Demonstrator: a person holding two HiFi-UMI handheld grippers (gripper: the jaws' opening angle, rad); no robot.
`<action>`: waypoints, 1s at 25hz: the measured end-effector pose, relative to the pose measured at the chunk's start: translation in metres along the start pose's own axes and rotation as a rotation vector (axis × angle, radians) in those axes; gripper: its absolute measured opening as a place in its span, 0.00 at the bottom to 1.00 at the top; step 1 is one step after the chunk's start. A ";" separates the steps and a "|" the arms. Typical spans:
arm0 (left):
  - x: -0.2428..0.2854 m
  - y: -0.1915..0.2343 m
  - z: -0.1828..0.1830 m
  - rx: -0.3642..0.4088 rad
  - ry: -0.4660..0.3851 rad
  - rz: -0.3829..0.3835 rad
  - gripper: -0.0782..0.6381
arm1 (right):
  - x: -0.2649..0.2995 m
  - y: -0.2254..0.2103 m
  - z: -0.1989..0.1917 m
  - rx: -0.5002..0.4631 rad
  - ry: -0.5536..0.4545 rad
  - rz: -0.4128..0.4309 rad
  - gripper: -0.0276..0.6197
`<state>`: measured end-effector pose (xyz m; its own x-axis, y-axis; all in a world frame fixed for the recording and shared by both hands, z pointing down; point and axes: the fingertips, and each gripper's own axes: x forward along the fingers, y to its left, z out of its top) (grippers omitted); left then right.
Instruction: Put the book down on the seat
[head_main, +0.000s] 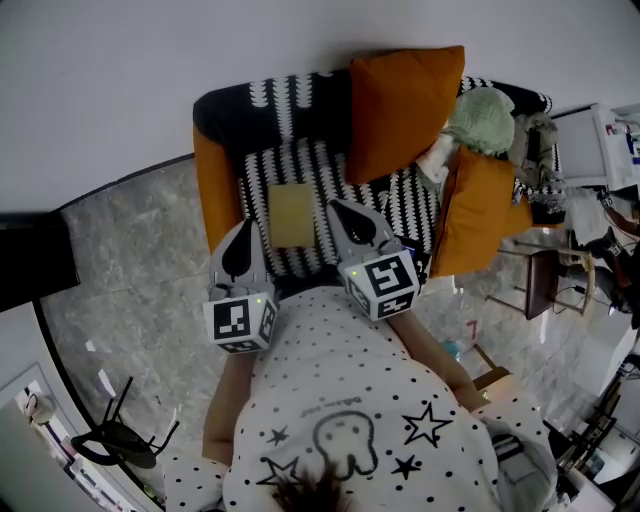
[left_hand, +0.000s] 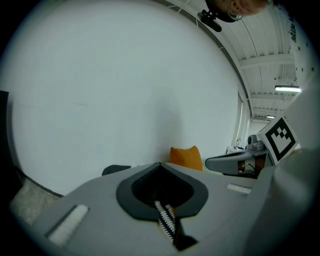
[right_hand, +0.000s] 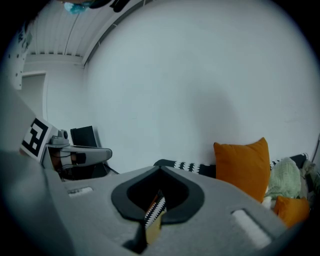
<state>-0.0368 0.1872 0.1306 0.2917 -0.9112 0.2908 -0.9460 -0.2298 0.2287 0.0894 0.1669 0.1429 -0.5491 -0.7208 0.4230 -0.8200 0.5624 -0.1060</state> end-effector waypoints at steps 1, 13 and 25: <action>0.000 0.000 0.000 0.001 0.000 -0.001 0.11 | 0.000 0.000 0.000 0.000 0.000 -0.001 0.04; -0.002 0.003 0.003 0.007 -0.009 0.012 0.11 | 0.004 0.008 0.002 -0.016 0.000 0.032 0.04; -0.003 0.003 0.003 0.007 -0.010 0.013 0.11 | 0.003 0.008 0.003 -0.018 -0.005 0.033 0.04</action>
<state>-0.0408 0.1886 0.1276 0.2780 -0.9175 0.2844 -0.9506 -0.2202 0.2189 0.0804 0.1682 0.1405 -0.5769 -0.7036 0.4149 -0.7983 0.5932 -0.1041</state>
